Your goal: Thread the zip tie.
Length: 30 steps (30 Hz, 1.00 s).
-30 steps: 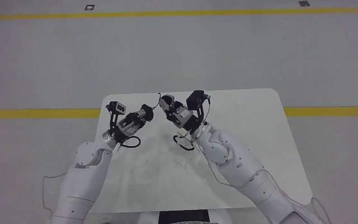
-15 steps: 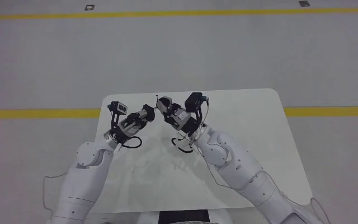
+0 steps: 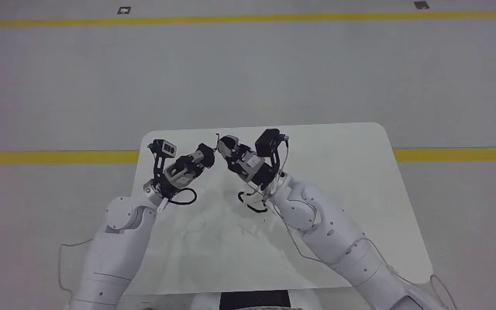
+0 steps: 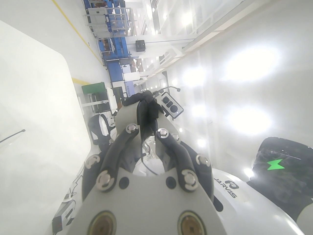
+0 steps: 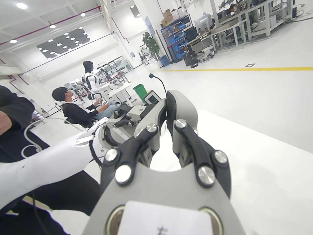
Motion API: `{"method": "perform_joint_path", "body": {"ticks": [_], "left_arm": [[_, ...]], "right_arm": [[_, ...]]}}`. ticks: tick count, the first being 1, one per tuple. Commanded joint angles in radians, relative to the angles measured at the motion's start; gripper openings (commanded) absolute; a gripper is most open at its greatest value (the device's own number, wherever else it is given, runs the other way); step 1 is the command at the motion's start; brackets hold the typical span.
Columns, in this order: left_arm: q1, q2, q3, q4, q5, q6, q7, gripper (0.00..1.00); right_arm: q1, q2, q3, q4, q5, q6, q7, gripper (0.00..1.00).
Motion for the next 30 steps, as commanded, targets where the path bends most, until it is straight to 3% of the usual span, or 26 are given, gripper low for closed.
{"method": "perform_joint_path", "body": {"ticks": [1,17,18,19,26,30], "left_arm": [[-0.001,0.000,0.000,-0.001,0.000,0.000,0.000,0.00],[0.004,0.000,-0.002,-0.009,0.001,0.000,0.005,0.00],[0.005,0.000,-0.003,-0.010,-0.001,0.000,0.006,0.00],[0.006,0.000,-0.004,-0.011,-0.003,0.000,0.007,0.00],[0.007,0.002,-0.023,0.002,-0.051,0.002,0.014,0.00],[0.004,0.005,-0.032,0.007,-0.127,0.054,-0.006,0.00]], "right_arm": [[-0.001,0.000,0.000,-0.001,0.002,0.000,0.004,0.00],[-0.009,0.002,0.005,-0.004,-0.011,0.000,0.010,0.00],[-0.010,0.002,0.005,-0.005,-0.011,0.000,0.009,0.45],[-0.011,0.001,0.007,-0.006,-0.011,0.000,0.006,1.00],[-0.030,0.004,0.039,-0.021,-0.052,0.000,-0.030,1.00],[-0.045,0.010,0.055,-0.038,-0.095,0.000,-0.079,1.00]]}}
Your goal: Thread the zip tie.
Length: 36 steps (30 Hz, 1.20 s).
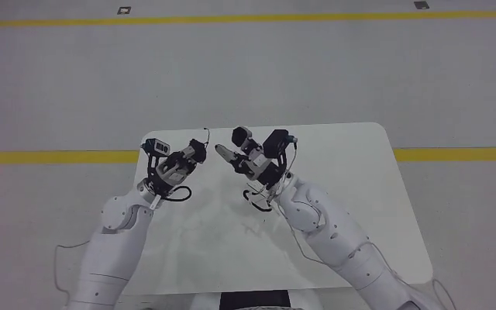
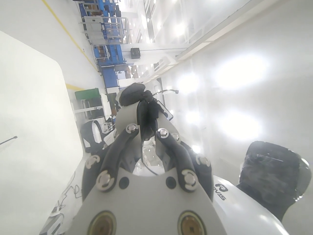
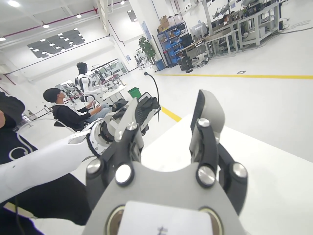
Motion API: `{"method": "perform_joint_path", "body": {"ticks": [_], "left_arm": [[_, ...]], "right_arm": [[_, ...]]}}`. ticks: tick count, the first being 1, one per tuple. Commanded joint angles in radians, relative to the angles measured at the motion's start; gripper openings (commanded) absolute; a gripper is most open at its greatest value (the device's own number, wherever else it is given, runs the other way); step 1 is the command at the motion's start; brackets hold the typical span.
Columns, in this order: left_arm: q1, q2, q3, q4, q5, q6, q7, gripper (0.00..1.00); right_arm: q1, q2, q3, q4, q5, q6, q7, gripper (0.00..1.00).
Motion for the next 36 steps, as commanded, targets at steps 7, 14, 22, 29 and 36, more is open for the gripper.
{"method": "perform_joint_path", "body": {"ticks": [7,14,22,29,36], "left_arm": [[-0.013,0.005,-0.012,-0.004,-0.076,0.076,-0.054,0.00],[-0.010,-0.001,-0.010,0.008,-0.222,0.161,0.000,0.00],[0.006,-0.001,-0.032,0.018,-0.472,0.362,-0.014,0.00],[0.001,0.003,-0.047,0.011,-0.509,0.424,0.022,0.00],[0.001,0.003,-0.045,0.009,-0.505,0.425,0.025,0.00]], "right_arm": [[-0.005,0.004,0.003,-0.005,-0.026,0.000,-0.037,1.00],[0.001,0.007,0.009,-0.012,-0.122,0.032,-0.028,1.00],[-0.005,0.014,0.000,-0.026,-0.476,0.132,-0.096,1.00],[0.006,0.011,-0.019,-0.011,-0.605,0.169,-0.112,1.00],[0.006,0.011,-0.019,-0.011,-0.605,0.169,-0.112,1.00]]}}
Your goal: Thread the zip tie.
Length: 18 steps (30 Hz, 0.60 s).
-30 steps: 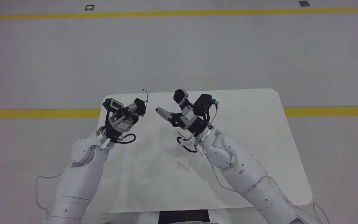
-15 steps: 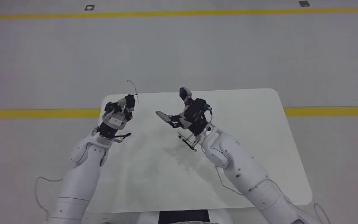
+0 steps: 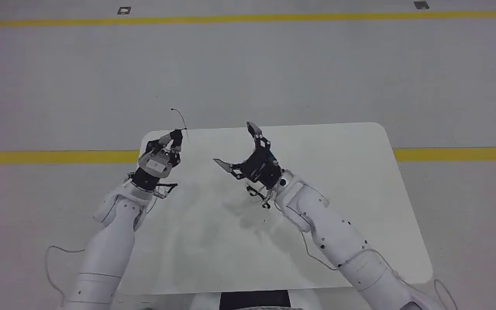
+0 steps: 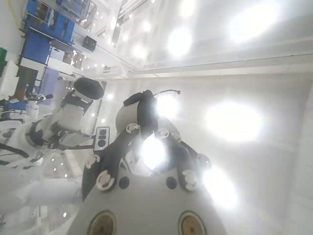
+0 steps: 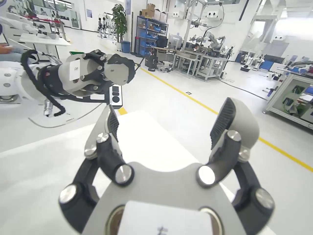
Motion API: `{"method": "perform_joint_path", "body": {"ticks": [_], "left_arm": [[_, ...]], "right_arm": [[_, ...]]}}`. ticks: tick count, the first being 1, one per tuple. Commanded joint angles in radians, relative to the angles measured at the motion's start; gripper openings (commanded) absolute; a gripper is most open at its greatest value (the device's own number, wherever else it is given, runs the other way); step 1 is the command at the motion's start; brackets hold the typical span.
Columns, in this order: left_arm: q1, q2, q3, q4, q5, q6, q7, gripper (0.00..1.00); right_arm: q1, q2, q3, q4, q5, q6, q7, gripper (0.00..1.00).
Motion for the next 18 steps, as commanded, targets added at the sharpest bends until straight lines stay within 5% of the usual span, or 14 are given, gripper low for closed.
{"method": "perform_joint_path", "body": {"ticks": [1,6,11,18], "left_arm": [[0.002,-0.001,0.015,-0.009,0.001,0.018,0.008,0.00],[0.011,-0.010,0.046,-0.029,-0.181,0.133,0.035,0.00],[0.021,-0.016,0.057,-0.041,-0.319,0.204,0.080,0.00],[0.023,-0.015,0.058,-0.049,-0.331,0.219,0.094,0.00]], "right_arm": [[-0.001,0.000,0.001,-0.003,-0.010,0.007,-0.001,1.00],[-0.009,-0.004,-0.009,-0.006,-0.093,0.074,-0.037,1.00],[0.003,-0.010,-0.032,0.022,-0.119,0.129,-0.040,1.00],[-0.001,-0.012,-0.035,0.028,-0.110,0.132,-0.059,1.00]]}}
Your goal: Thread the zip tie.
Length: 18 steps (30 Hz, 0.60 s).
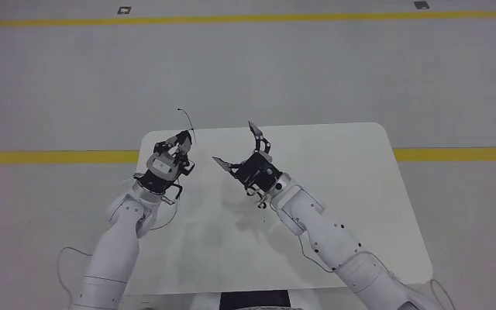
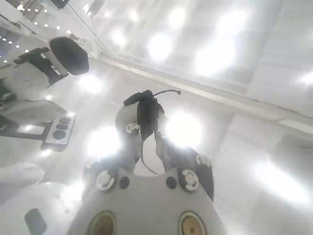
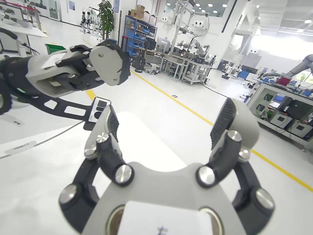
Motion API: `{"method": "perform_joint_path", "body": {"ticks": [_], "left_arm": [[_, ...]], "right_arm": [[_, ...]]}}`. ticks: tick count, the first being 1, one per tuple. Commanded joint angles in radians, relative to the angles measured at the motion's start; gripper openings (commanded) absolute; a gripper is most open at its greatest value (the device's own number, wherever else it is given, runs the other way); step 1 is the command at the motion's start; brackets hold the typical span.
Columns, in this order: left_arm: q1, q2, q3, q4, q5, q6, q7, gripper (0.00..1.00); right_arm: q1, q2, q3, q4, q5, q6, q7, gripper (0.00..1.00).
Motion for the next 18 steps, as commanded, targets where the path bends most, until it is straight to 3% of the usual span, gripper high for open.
{"method": "perform_joint_path", "body": {"ticks": [1,9,11,15,18], "left_arm": [[0.000,0.000,0.000,0.000,0.000,0.000,0.000,0.00],[0.000,0.000,0.000,0.000,0.000,0.000,0.000,0.00],[0.000,0.000,0.000,0.000,0.000,0.000,0.000,0.00],[0.000,0.000,0.000,0.000,0.000,0.000,0.000,0.00],[0.000,0.000,0.000,0.000,0.000,0.000,0.000,0.00]], "right_arm": [[0.000,0.000,0.000,0.000,0.000,0.000,0.000,1.00],[-0.001,-0.009,-0.024,-0.009,-0.009,-0.008,-0.003,1.00],[0.002,-0.014,-0.033,-0.006,-0.009,-0.009,-0.009,0.49],[0.011,-0.022,-0.049,0.005,-0.009,-0.009,-0.012,0.25],[0.020,-0.030,-0.060,0.017,-0.009,0.001,-0.012,0.21]]}}
